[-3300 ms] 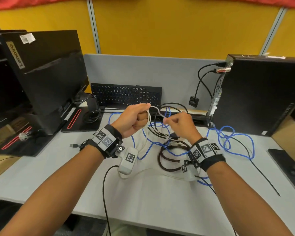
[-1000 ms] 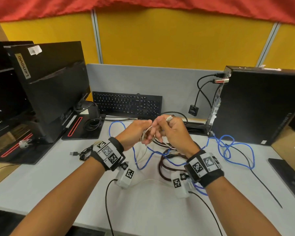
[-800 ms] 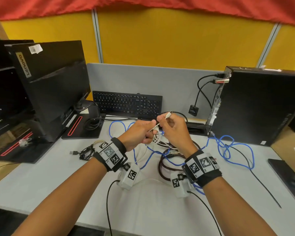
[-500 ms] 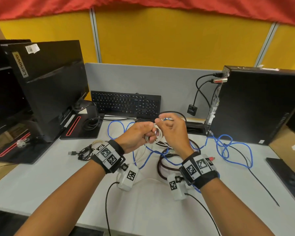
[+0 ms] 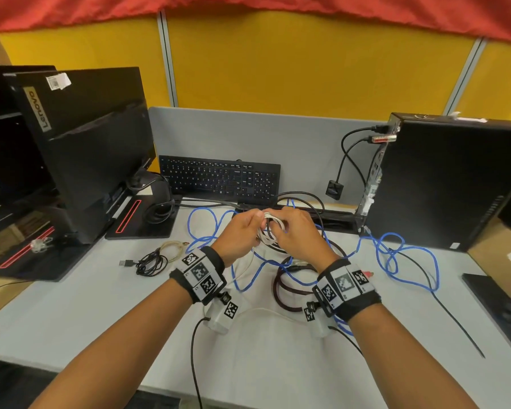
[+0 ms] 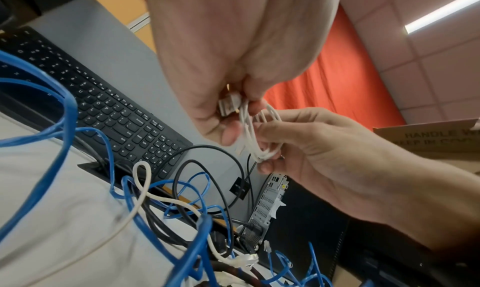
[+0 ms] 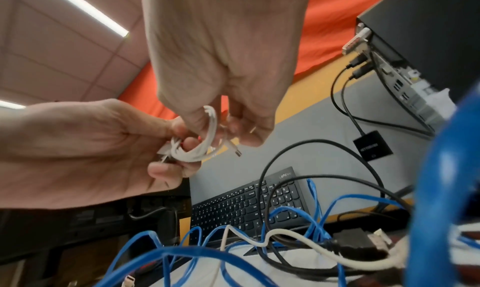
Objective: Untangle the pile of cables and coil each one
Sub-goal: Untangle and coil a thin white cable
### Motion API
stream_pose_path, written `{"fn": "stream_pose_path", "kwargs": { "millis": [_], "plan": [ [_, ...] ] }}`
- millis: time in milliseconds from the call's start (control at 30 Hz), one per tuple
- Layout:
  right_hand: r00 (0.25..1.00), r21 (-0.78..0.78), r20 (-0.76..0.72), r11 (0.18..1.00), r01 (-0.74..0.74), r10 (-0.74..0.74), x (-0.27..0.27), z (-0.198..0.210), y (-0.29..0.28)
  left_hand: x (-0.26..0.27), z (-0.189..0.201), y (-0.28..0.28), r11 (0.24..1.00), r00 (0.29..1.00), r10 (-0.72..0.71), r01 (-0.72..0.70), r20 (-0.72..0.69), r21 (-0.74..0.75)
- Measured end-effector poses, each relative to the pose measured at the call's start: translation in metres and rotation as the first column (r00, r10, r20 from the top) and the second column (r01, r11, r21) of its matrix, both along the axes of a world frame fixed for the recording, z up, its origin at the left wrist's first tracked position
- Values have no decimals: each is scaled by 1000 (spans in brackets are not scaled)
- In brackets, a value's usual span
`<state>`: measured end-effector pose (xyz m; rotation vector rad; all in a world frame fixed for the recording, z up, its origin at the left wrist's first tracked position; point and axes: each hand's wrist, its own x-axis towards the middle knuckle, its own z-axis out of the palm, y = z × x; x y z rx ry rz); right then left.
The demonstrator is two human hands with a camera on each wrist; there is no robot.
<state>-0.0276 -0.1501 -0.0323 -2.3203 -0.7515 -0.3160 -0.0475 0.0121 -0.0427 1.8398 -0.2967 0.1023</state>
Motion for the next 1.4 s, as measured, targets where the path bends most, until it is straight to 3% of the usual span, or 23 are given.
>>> {"fn": "stream_pose_path", "kwargs": {
  "millis": [133, 200, 300, 500, 600, 733, 800, 967, 1133, 1233, 1400],
  "plan": [
    [997, -33, -33, 997, 65, -66, 2, 1, 1, 1, -4, -1, 996, 998, -11, 6, 56, 94],
    [993, 116, -113, 992, 42, -29, 1, 0, -3, 2, -5, 0, 983, 989, 12, -38, 145, 179],
    [952, 453, -288, 890, 42, 102, -1, -3, -7, 3, -4, 1, 958, 961, 54, -127, 271, 259],
    [868, 669, -408, 740, 71, 285, 3, -8, -11, 7, -2, -1, 950, 948, 96, -178, 304, 256],
    [847, 706, -386, 708, 15, 367, 3, -10, -12, 9, -2, 0, 952, 949, 116, -191, 294, 238],
    [926, 575, -211, 806, -140, 312, 3, -11, -14, 9, -1, 0, 975, 952, 76, -133, 297, 178],
    [954, 529, -145, 835, -148, 261, 1, -10, -15, 9, 1, 1, 985, 947, 41, -93, 320, 148],
    [978, 715, -155, 699, 13, 140, -1, -12, -8, 12, 1, 2, 989, 961, 26, -64, 275, 131],
    [910, 810, -311, 578, 102, 275, -3, -7, -4, 6, 1, 4, 966, 924, 49, -140, 380, 216],
    [899, 786, -343, 607, 116, 273, 1, -5, -8, 6, 4, 5, 964, 938, 48, -134, 343, 232],
    [935, 702, -268, 711, 26, 231, 5, -4, -21, 6, 5, 13, 984, 977, 8, -45, 212, 171]
  ]
}}
